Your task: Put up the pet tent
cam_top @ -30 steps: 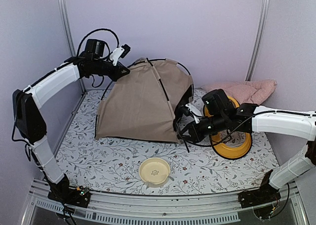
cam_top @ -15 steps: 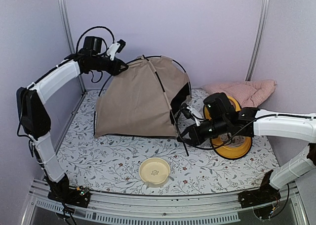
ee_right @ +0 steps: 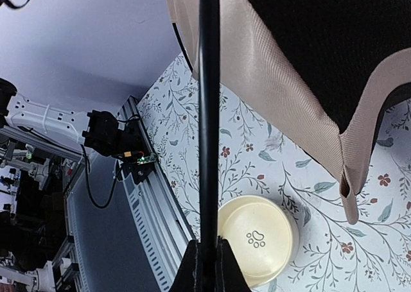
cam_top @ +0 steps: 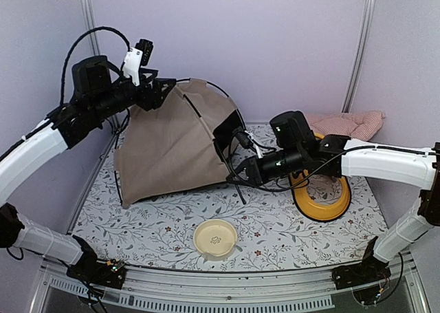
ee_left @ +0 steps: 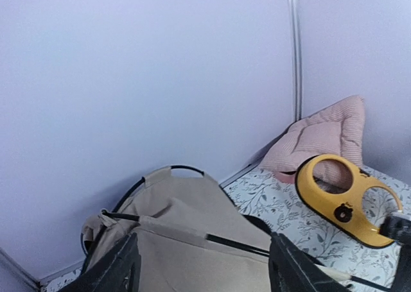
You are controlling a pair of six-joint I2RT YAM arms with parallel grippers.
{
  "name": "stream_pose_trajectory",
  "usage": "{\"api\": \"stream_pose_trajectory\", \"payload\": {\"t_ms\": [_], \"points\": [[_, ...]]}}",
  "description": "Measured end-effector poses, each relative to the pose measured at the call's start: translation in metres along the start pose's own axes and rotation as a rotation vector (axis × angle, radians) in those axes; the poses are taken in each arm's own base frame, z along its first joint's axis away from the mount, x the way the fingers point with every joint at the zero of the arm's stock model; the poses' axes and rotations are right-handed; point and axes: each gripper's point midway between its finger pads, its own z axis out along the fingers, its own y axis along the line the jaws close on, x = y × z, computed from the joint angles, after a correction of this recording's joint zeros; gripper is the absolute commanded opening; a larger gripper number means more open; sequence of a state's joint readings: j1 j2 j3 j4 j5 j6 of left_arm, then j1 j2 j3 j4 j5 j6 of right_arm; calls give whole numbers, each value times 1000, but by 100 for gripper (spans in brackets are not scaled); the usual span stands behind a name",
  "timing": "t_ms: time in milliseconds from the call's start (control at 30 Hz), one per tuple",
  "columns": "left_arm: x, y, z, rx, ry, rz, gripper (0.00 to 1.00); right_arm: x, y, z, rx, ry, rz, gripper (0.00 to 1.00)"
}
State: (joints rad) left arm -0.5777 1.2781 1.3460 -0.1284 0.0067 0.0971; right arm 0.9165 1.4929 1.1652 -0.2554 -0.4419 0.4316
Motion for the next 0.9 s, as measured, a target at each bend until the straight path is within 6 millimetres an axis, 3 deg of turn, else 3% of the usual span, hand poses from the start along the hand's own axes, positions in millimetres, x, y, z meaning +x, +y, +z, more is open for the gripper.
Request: {"api": "stream_pose_trajectory", "payload": {"t_ms": [67,167,300,333,467,600,700,800,900], "points": [[-8,-19,-19,18,-54,-16,63,-6,3,3,-12,-11,15,0],[-3,-39,-38,29,-92,-69,60,-23,13,3,-34,-58,22,0],[36,-67,-55,45,-63,-118,59,-46,21,-1,-50,-142,34,0],[56,-77,-59,51,-40,-128,59,-51,22,-2,-53,-163,40,0],[91,-124,-71,136,-11,-136,59,-67,28,-5,-69,-236,67,0],[116,-167,-81,204,-10,-134,57,-85,43,-7,-82,-298,74,0],[124,-193,-81,220,-15,-122,56,-100,61,-6,-100,-342,62,0],[126,-208,-81,203,-43,-111,56,-108,73,-5,-112,-369,55,0],[127,-206,-79,139,-76,-103,58,-113,80,-5,-118,-386,54,0]]}}
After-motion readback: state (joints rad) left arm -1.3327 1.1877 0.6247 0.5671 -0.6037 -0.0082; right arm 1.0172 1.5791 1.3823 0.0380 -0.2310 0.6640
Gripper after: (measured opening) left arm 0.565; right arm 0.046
